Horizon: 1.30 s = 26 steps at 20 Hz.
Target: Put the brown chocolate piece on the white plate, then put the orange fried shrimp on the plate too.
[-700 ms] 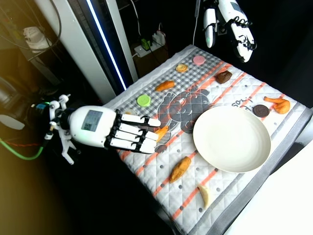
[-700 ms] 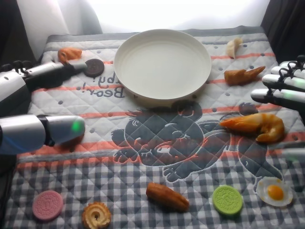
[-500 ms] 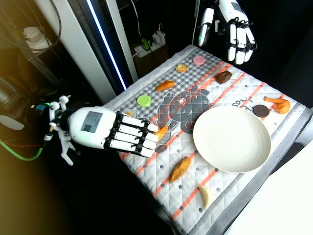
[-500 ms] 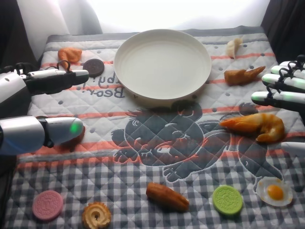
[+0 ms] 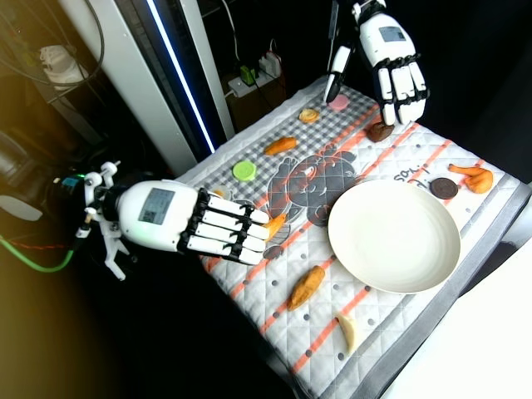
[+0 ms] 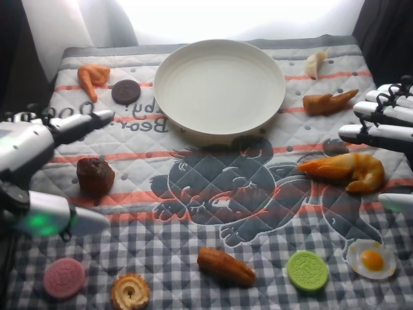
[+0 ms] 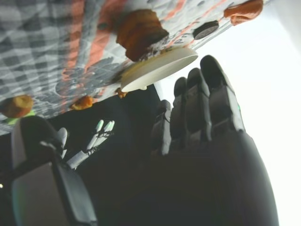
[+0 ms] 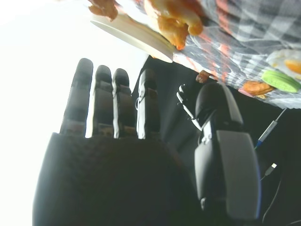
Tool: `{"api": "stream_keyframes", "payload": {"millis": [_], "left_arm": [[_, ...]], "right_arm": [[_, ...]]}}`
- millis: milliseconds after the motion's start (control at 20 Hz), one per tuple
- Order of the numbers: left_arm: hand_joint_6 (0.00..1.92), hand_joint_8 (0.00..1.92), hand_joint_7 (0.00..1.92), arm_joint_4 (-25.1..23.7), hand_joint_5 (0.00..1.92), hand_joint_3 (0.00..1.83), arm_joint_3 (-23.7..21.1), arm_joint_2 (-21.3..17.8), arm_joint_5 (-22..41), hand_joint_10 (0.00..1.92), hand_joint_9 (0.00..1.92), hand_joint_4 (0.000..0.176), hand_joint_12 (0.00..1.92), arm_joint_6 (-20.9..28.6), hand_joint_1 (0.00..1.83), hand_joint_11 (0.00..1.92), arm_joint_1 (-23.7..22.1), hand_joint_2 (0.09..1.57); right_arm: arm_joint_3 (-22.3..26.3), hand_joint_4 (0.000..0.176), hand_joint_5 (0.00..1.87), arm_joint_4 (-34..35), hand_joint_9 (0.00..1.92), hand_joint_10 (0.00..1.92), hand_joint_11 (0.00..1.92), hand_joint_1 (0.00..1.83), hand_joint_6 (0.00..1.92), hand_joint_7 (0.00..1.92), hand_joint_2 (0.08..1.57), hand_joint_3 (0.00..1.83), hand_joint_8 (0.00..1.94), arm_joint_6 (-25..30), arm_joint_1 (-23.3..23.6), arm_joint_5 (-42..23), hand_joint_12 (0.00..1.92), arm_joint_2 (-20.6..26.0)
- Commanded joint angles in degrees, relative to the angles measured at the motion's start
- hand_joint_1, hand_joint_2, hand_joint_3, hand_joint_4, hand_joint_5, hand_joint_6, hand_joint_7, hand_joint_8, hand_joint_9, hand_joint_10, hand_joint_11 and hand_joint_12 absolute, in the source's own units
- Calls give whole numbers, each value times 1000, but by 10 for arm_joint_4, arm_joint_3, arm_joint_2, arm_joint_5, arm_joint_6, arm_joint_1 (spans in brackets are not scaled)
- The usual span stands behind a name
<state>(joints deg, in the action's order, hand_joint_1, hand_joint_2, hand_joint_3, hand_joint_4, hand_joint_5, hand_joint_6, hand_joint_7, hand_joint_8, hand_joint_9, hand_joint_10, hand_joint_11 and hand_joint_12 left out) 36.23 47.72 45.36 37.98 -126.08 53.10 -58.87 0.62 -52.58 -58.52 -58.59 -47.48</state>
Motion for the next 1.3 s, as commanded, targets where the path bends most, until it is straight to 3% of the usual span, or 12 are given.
{"api": "stream_keyframes", "payload": {"millis": [0, 100, 250, 300, 400, 600, 650, 750, 800, 850, 950, 1250], "left_arm": [[0, 1, 256, -3, 78, 1, 6, 4, 47, 2, 253, 176, 617, -4, 712, 0, -9, 776], [3, 3, 286, 18, 108, 1, 16, 12, 42, 2, 269, 176, 525, -26, 754, 0, -14, 788], [3, 1, 314, 40, 156, 4, 25, 29, 41, 3, 299, 176, 507, -72, 747, 0, -25, 819], [2, 1, 319, 43, 164, 3, 29, 34, 39, 4, 308, 176, 536, -72, 730, 0, -28, 828], [5, 5, 351, 46, 191, 4, 39, 43, 30, 9, 344, 176, 589, -72, 795, 0, -36, 839], [5, 3, 505, 45, 370, 10, 51, 54, 15, 10, 513, 170, 757, -72, 864, 0, -49, 922], [4, 3, 550, 44, 451, 4, 52, 54, 14, 7, 555, 152, 797, -72, 932, 7, -50, 936], [14, 31, 823, 43, 768, 3, 53, 56, 13, 20, 699, 73, 812, -72, 1040, 30, -52, 988], [5, 37, 973, 43, 868, 1, 53, 57, 13, 20, 771, 59, 779, -72, 1085, 52, -52, 980], [382, 740, 1112, 43, 1085, 2, 53, 59, 13, 6, 891, 0, 735, -72, 1239, 102, -53, 1037], [620, 972, 1108, 43, 1064, 1, 54, 63, 13, 43, 1033, 0, 722, -72, 1267, 150, -56, 1069], [666, 784, 1174, 28, 1096, 0, 58, 65, 21, 47, 1132, 0, 660, -71, 1257, 203, -90, 1051]], "right_arm": [[1, 90, 303, 7, 138, 3, 0, 442, 1, 173, 1246, 0, 0, 2, 2, -71, 447, 3], [1, 74, 312, 7, 159, 5, 0, 443, 2, 182, 1251, 1, 2, 3, 2, -71, 495, 4], [2, 82, 308, 7, 165, 4, 0, 373, 1, 193, 1252, 2, 2, 4, 2, -71, 539, 4], [2, 92, 310, 7, 164, 3, 0, 363, 2, 193, 1246, 0, 2, 4, 2, -71, 540, 4], [2, 72, 312, 6, 154, 2, 0, 406, 2, 183, 1256, 1, 1, 4, 2, -71, 501, 4], [2, 72, 307, 5, 173, 3, 0, 369, 2, 202, 1263, 1, 2, 5, 1, -72, 555, 3], [2, 64, 319, 5, 186, 4, 0, 402, 3, 211, 1260, 0, 2, 5, 1, -72, 597, 3], [2, 68, 313, 5, 158, 2, 0, 375, 1, 194, 1257, 0, 1, 6, 1, -72, 531, 3], [2, 67, 319, 5, 172, 5, 0, 382, 2, 202, 1257, 0, 3, 6, 1, -72, 557, 3], [2, 68, 324, 5, 188, 5, 0, 395, 1, 207, 1258, 0, 2, 6, 0, -72, 613, 3], [2, 53, 323, 5, 205, 5, 0, 372, 0, 216, 1274, 3, 1, 7, -1, -72, 677, 3], [2, 47, 331, 5, 249, 1, 5, 316, 0, 245, 1291, 0, 0, 8, -3, -72, 740, 3]]}}
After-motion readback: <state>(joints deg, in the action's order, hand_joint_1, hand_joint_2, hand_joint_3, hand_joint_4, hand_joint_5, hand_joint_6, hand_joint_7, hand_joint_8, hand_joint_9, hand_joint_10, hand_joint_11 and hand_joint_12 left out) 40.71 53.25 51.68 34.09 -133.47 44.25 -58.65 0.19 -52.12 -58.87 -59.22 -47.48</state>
